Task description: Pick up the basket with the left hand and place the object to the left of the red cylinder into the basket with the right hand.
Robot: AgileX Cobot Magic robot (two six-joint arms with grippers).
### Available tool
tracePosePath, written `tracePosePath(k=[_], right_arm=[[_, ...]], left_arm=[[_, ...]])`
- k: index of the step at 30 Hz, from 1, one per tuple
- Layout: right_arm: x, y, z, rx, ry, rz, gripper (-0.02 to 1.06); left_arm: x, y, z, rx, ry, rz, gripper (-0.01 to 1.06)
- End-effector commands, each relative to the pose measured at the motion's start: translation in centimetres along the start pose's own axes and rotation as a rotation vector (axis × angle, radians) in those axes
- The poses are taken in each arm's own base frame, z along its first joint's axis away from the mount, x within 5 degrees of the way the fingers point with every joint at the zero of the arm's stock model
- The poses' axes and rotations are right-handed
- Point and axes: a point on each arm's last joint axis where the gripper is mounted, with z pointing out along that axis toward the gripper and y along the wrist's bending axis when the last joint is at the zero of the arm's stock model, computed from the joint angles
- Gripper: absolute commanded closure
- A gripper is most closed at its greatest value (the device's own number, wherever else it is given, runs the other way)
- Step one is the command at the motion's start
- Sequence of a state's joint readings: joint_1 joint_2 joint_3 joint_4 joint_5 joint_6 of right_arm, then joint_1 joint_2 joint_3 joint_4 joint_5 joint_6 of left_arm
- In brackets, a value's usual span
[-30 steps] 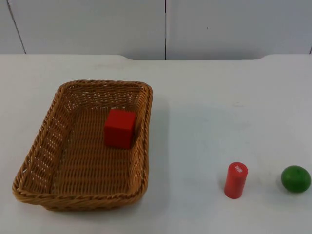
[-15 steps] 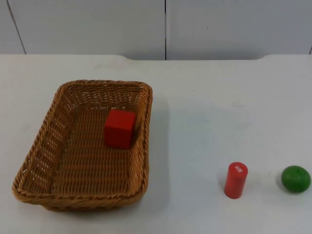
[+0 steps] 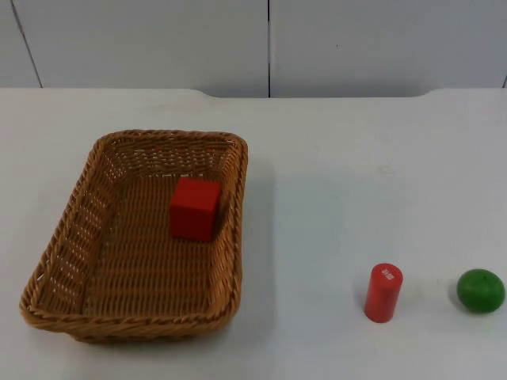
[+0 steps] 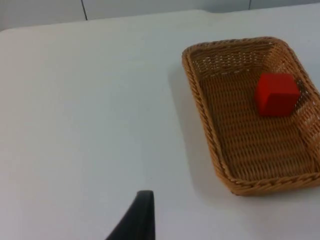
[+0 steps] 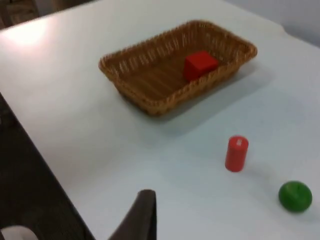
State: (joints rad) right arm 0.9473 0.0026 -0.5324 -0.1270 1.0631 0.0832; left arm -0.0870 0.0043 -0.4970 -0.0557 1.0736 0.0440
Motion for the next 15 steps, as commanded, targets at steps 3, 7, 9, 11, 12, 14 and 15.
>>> tracePosePath(k=[3,7,9,11,12,14,15], right_arm=[[0.52,-0.03,0.38,0.004,0.031,-0.016,0.14],[0.52,-0.03,0.38,0.004,0.031,-0.016,0.14],[0.52,-0.03,0.38,0.004,0.031,-0.016,0.14],[0.52,-0.03,0.38,0.004,0.031,-0.016,0.14],[0.52,-0.03,0.38,0.004,0.031,-0.016,0.14],[0.52,-0.03,0.38,0.004,0.031,-0.016,0.14],[0.52,-0.03,0.38,0.004,0.031,-0.016,0.14]], left_arm=[[0.15,0.05,0.04,-0.001,0.004,-0.010,0.00],[0.15,0.03,0.04,0.001,0.003,-0.011,0.00],[0.15,0.03,0.04,0.001,0.003,-0.011,0.00],[0.15,0.03,0.04,0.001,0.003,-0.011,0.00],[0.15,0.03,0.04,0.001,0.003,-0.011,0.00],[0.15,0.03,0.04,0.001,0.003,-0.011,0.00],[0.15,0.03,0.04,0.001,0.003,-0.011,0.00]])
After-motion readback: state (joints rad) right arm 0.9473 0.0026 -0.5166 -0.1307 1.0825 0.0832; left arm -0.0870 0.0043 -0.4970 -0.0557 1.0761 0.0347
